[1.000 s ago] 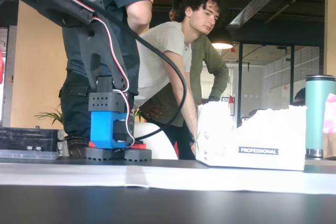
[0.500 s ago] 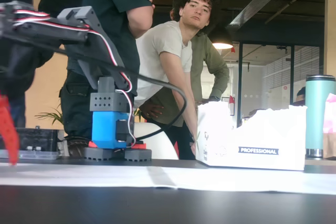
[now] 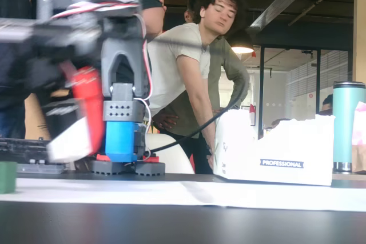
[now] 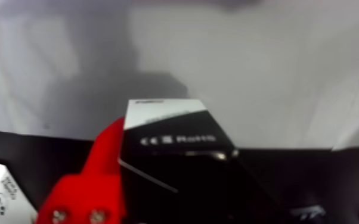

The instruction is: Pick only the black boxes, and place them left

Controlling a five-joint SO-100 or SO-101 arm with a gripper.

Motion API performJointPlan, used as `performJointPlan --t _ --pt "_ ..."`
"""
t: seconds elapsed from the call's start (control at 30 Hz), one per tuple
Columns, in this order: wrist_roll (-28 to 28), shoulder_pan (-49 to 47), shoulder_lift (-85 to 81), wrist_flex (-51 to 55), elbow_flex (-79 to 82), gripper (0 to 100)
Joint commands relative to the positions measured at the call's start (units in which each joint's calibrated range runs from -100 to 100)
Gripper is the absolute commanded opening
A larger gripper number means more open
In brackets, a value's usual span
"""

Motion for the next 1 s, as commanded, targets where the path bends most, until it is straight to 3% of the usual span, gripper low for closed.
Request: performJointPlan --t 0.0,0.2,0.47,0.67,0.77,0.97 --pt "-6.9 -12.6 -23.1 0.5 8.6 10" --pt "-23.1 -38.5 -34.9 0.6 11.0 10" --pt "-38.6 -63.5 -36.7 0.6 5.8 10" --pt "-46.8 -84.1 -36.6 7.1 -7.4 10" --pt "-47.6 -94.1 -36.6 8.1 -8.4 10" --pt "-51.9 -105.4 -31.6 8.1 -9.4 10"
